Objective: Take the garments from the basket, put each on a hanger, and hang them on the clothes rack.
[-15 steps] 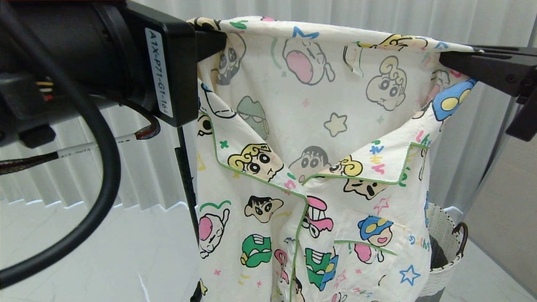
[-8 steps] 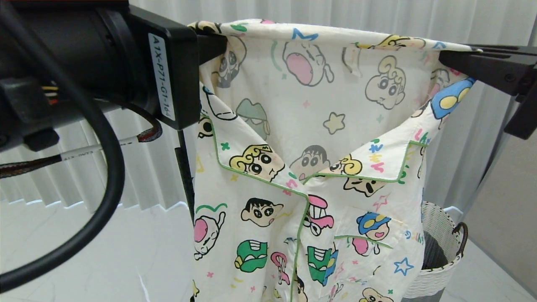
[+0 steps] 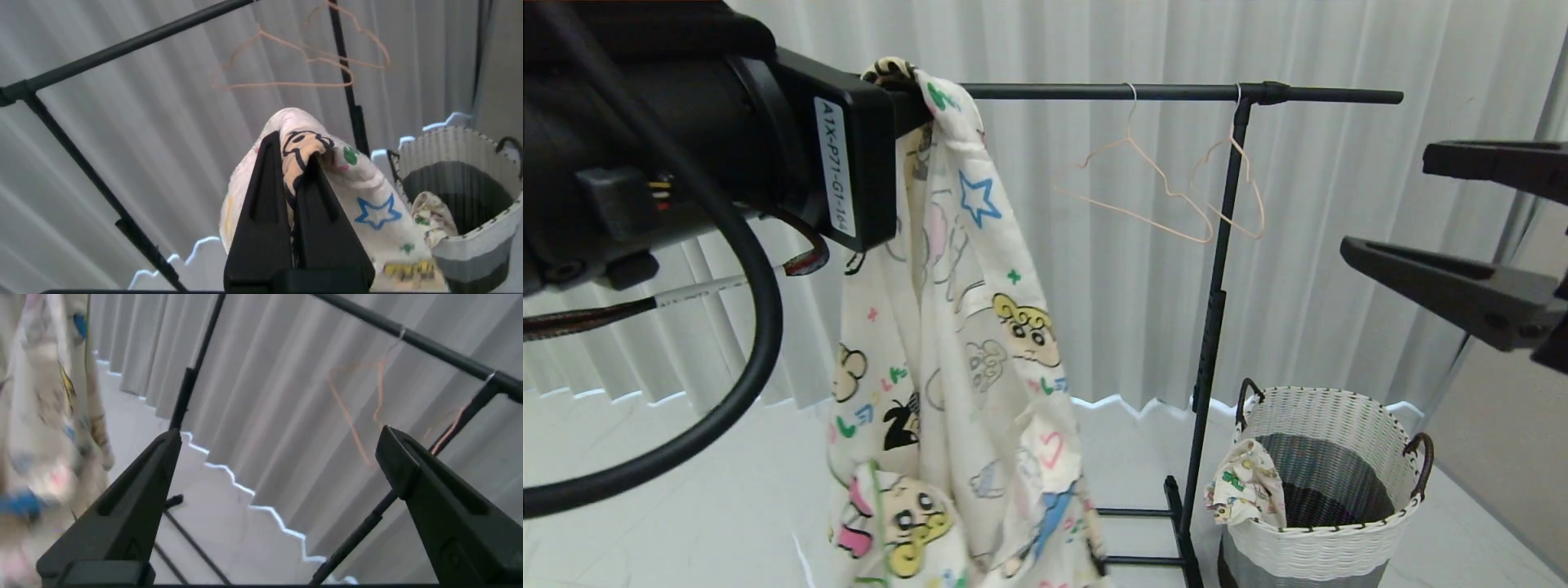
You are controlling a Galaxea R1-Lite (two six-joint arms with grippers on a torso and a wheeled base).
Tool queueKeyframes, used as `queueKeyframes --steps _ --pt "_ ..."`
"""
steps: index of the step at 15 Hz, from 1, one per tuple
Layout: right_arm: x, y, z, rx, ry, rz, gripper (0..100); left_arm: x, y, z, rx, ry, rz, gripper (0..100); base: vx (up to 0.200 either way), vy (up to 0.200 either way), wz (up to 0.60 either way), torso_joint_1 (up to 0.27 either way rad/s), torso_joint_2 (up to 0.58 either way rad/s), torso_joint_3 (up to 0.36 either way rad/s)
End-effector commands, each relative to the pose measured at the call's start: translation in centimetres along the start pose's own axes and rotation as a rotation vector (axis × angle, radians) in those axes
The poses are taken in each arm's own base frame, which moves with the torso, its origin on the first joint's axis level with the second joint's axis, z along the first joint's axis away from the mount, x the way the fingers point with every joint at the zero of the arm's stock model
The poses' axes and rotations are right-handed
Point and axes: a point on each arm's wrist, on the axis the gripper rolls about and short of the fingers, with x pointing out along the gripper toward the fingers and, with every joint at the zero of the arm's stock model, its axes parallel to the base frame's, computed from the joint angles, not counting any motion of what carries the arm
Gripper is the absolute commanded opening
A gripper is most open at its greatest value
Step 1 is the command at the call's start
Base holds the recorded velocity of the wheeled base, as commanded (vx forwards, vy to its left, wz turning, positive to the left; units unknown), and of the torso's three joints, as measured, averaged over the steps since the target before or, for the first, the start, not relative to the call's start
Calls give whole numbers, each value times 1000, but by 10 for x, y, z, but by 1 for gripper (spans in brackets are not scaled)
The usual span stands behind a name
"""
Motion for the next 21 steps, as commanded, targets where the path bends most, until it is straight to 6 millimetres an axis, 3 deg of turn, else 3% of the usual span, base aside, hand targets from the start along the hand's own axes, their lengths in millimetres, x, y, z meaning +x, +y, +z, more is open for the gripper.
queueKeyframes --steps 1,4,8,12,15,18,21 --pt "-18 1 -6 4 -4 2 100 2 1 -8 10 28 15 0 0 0 0 0 0 0" --pt "-23 -20 -25 -2 93 -169 100 -1 17 -40 42 127 93 0 0 0 0 0 0 0" --pt "-32 -64 -60 -47 392 -479 100 -15 30 -54 49 159 146 0 0 0 0 0 0 0" --pt "-32 -90 -70 -109 452 -629 100 -27 41 -64 46 180 201 0 0 0 0 0 0 0" --pt "-36 -96 -72 -163 490 -657 100 -30 44 -64 43 178 216 0 0 0 0 0 0 0" --pt "-34 -96 -71 39 402 -650 100 -31 45 -64 45 177 223 0 0 0 0 0 0 0" --pt "-34 -96 -72 104 388 -668 100 -33 46 -64 46 174 224 0 0 0 0 136 -271 -131"
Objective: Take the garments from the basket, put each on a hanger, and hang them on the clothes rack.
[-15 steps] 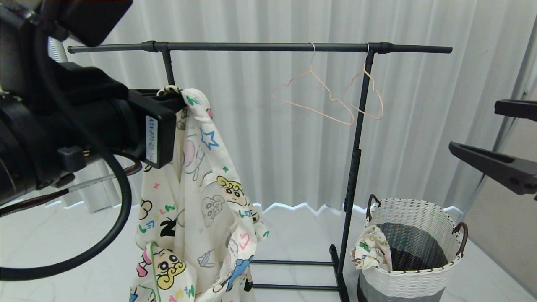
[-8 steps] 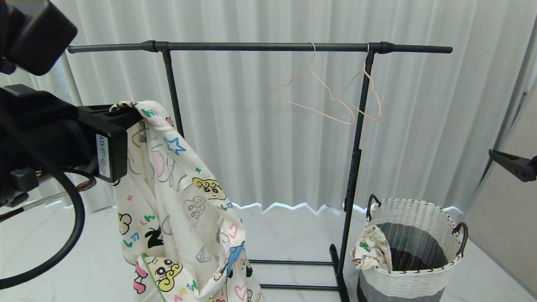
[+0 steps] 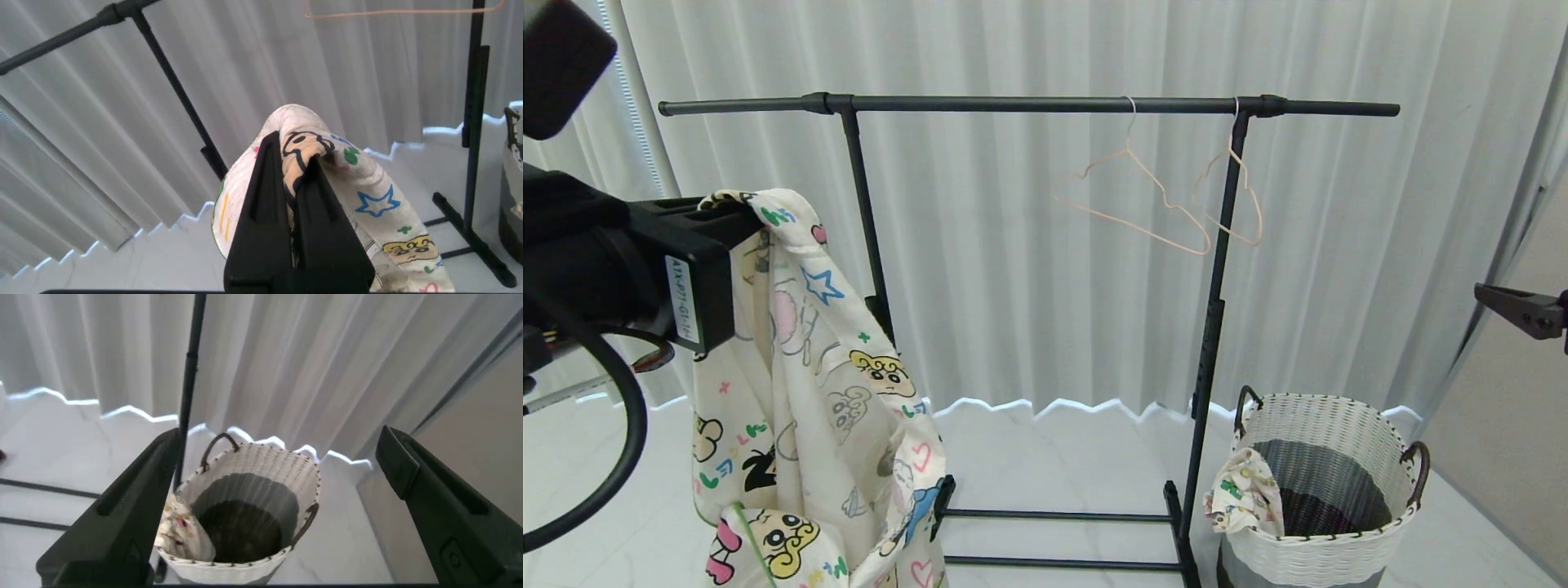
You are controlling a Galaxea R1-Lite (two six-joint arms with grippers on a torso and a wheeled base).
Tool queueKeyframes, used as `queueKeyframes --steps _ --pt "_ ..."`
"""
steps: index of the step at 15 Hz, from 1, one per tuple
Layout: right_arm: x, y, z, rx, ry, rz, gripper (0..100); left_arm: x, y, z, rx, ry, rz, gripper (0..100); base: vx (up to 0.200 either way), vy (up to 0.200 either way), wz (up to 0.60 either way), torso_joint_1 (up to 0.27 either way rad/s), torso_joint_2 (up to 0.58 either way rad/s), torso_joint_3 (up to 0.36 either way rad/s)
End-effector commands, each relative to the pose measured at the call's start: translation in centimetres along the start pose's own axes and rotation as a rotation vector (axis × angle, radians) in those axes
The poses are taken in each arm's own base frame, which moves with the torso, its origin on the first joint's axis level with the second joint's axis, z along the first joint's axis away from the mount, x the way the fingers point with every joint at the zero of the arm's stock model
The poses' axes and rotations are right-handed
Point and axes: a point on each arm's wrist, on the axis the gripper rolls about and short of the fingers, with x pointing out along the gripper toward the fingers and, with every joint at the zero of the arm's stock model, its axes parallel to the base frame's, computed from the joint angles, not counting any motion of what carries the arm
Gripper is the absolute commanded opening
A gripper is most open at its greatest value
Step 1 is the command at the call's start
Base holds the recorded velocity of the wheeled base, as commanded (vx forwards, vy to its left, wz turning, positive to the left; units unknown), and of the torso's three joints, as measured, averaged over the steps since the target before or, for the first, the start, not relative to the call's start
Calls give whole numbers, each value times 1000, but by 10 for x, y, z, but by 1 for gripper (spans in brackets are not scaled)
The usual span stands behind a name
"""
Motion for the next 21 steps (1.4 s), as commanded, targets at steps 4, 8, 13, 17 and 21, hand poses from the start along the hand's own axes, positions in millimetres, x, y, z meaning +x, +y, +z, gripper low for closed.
queueKeyframes --steps 4,8,13,17,21 --pt "3 2 -2 3 10 28 100 -4 1 0 28 -8 -1 0 0 0 0 155 -438 -229" --pt "6 5 -3 -2 16 61 100 -8 4 0 59 -21 1 0 0 0 0 244 -478 -234" --pt "7 6 -4 -4 22 60 100 -7 3 -1 62 -17 -1 0 0 0 0 285 -492 -253" --pt "9 7 -10 -7 42 62 100 -8 3 -1 60 -17 1 0 0 0 0 259 -514 -260" --pt "9 7 -10 -7 37 61 100 -8 3 -1 59 -15 3 0 0 0 0 145 -284 -144"
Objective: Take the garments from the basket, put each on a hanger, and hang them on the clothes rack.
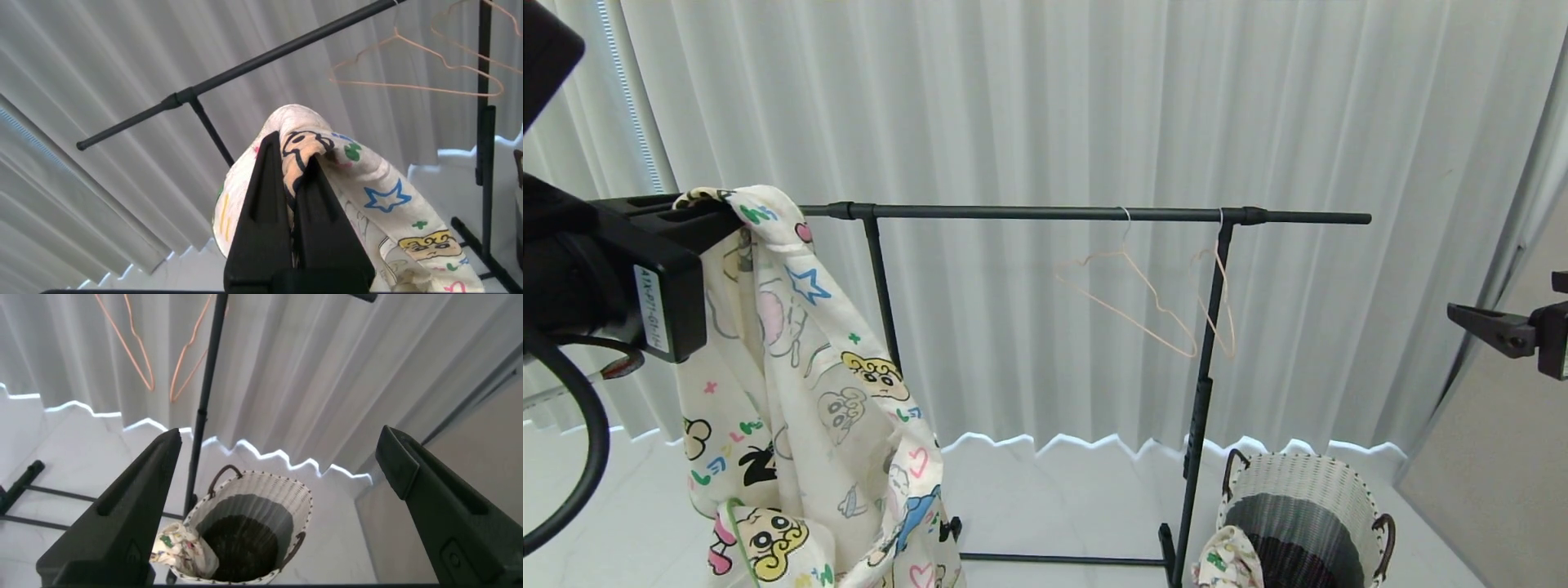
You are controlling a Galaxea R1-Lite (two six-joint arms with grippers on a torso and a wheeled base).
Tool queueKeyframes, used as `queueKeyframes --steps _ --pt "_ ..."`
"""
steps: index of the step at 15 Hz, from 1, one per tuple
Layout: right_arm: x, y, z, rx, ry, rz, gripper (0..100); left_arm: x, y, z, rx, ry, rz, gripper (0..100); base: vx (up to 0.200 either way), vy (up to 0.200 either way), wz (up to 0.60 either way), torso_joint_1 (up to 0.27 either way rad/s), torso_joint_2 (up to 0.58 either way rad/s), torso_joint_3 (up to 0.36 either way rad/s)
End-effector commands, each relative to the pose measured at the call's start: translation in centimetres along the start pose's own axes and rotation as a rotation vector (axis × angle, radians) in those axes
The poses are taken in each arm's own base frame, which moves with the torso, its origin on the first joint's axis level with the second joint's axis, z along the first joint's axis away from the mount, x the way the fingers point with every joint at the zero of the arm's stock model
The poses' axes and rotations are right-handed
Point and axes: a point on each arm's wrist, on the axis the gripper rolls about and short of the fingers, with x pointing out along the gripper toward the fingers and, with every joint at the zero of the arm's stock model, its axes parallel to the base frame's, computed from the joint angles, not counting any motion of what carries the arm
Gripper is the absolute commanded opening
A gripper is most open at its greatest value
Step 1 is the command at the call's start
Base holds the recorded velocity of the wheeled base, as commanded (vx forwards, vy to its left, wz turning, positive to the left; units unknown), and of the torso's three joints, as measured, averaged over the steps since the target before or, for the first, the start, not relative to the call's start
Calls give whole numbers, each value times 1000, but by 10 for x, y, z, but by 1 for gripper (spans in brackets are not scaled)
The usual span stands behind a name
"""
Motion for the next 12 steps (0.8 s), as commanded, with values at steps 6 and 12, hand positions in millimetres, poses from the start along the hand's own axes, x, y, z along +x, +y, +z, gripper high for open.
queueKeyframes --steps 6,12 --pt "0 0 1 -1 -10 -1 100 1 -1 0 0 3 0 0 0 167 0 14 -19 -2" --pt "4 0 -1 6 5 2 100 0 1 1 -9 -4 1 0 0 33 0 4 1 -2"
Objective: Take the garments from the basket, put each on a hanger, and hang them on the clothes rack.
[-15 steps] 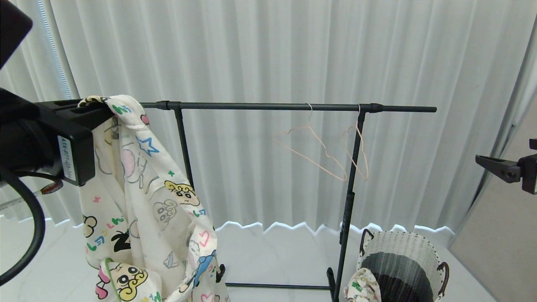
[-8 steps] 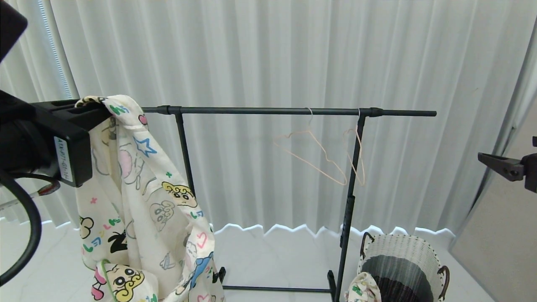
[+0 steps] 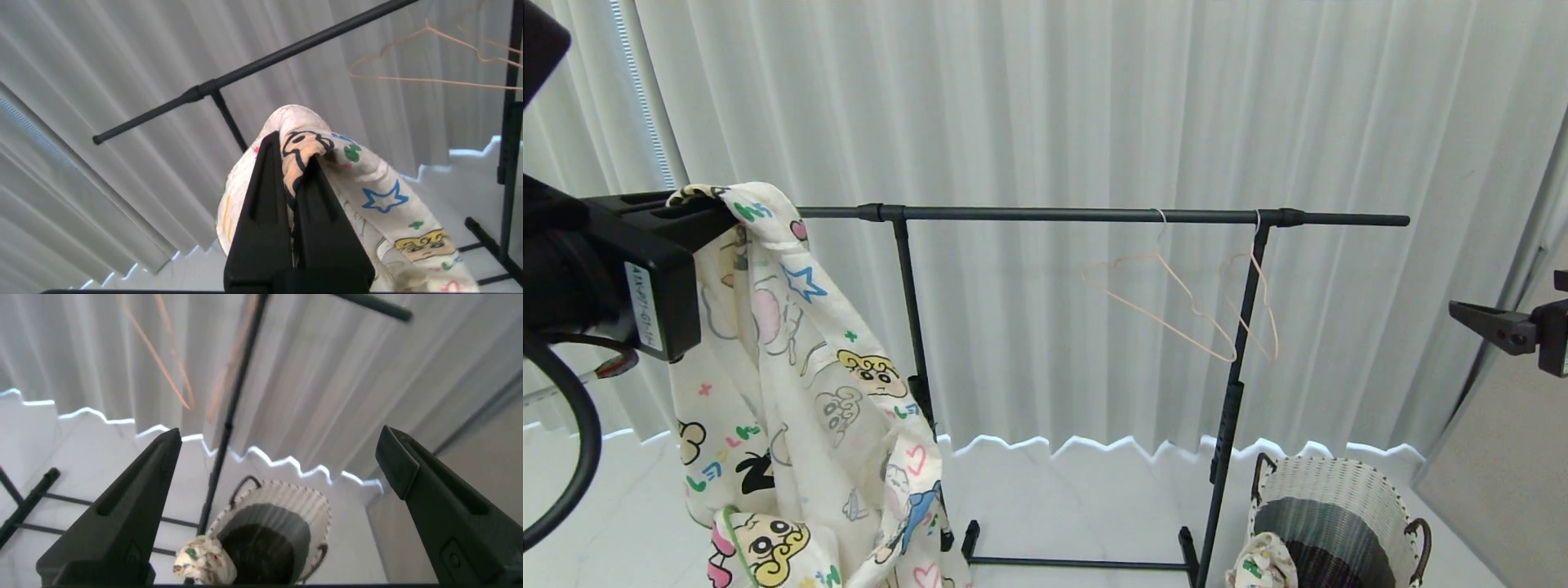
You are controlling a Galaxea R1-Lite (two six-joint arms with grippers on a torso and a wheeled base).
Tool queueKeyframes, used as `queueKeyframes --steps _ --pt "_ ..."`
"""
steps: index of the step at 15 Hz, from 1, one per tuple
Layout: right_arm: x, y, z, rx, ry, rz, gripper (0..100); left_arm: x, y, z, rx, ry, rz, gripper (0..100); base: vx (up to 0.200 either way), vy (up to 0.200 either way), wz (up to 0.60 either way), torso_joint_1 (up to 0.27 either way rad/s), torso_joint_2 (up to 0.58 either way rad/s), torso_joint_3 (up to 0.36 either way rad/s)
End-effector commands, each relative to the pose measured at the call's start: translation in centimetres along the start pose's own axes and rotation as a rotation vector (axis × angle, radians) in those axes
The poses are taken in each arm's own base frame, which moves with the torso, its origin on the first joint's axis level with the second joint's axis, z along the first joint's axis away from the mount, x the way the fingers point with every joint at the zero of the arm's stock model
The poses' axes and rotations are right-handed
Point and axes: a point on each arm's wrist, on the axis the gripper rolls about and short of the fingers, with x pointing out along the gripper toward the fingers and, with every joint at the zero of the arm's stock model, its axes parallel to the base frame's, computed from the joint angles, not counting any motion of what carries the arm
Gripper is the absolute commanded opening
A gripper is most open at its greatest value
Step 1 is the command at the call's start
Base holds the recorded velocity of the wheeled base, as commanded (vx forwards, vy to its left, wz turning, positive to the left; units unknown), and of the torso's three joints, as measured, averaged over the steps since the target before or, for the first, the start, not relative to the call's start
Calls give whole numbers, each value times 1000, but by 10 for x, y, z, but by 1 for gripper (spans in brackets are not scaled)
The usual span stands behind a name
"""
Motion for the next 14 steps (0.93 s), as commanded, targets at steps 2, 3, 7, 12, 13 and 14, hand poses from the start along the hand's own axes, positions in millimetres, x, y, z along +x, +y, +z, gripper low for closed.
queueKeyframes --steps 2,3,7,12,13,14 --pt "7 1 -3 0 23 8 100 -1 1 1 -1 -4 3 0 100 0 0 4 4 4" --pt "9 1 -4 0 29 9 100 -1 1 0 -1 -3 2 0 200 0 0 2 -7 -2" --pt "14 2 -6 3 41 35 100 -1 0 0 8 -1 -4 0 200 0 0 -2 -2 2" --pt "30 4 -20 14 118 50 100 -3 -4 3 7 -20 -32 0 200 0 0 5 1 1" --pt "35 5 -22 22 136 53 100 -3 -4 2 8 -19 -33 0 200 0 0 7 2 2" --pt "39 5 -25 34 152 54 100 -3 -4 2 8 -19 -33 0 200 0 0 2 -2 2"
